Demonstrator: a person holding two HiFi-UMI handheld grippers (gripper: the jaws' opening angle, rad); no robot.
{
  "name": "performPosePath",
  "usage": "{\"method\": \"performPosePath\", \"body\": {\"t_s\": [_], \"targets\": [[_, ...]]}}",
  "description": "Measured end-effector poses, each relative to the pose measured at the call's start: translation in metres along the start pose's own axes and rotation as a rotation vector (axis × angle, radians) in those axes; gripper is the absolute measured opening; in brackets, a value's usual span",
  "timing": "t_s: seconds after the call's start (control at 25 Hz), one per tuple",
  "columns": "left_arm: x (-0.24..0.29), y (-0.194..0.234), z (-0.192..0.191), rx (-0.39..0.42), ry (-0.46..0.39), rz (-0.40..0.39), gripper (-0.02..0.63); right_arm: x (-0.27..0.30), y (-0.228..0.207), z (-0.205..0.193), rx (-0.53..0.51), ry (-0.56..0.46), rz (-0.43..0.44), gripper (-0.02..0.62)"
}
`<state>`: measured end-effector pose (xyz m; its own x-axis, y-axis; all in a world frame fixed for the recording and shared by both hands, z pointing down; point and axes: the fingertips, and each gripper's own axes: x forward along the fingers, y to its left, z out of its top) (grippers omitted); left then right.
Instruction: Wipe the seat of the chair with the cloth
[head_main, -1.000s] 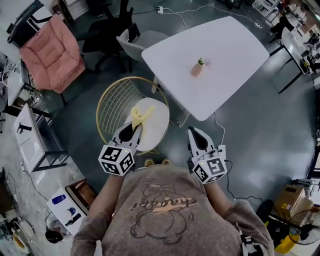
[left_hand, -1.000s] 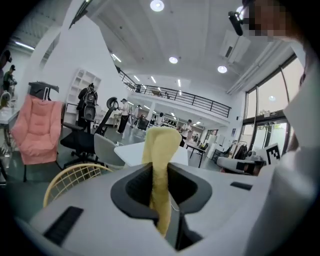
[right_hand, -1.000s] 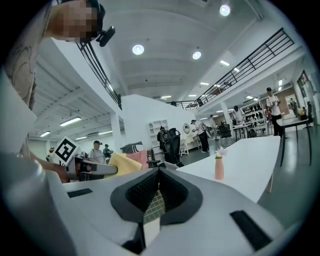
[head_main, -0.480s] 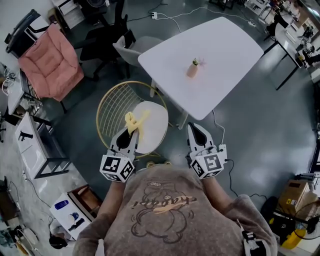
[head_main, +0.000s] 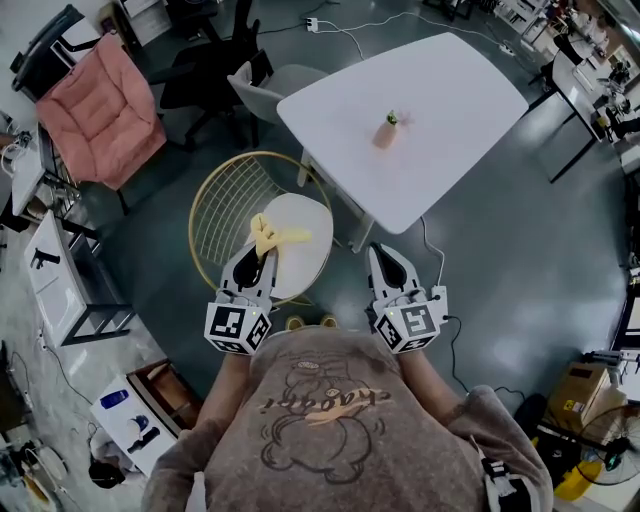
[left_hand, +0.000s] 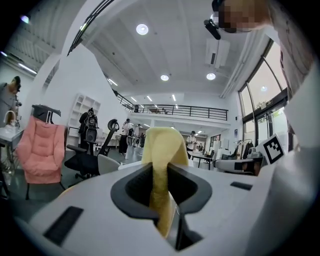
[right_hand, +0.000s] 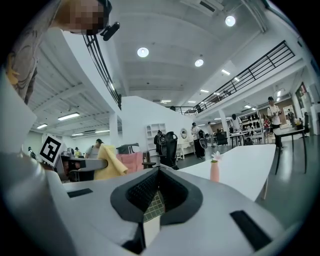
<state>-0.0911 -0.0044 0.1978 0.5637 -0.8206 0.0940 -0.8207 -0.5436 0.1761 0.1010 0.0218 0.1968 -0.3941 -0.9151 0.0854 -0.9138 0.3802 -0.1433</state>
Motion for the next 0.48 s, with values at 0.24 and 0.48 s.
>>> {"method": "performPosePath", "body": {"t_s": [0.24, 0.48], "targets": [[-0.008, 0.006, 0.001, 0.001, 0.004, 0.035, 0.071, -0.003, -0.006, 0.001, 0.0, -0.008, -0.025, 0.025], [-0.013, 0.012, 0.001, 0.008, 0.008, 0.056, 0.071, -0.004, -0.009, 0.002, -0.001, -0.013, -0.031, 0.025]]}}
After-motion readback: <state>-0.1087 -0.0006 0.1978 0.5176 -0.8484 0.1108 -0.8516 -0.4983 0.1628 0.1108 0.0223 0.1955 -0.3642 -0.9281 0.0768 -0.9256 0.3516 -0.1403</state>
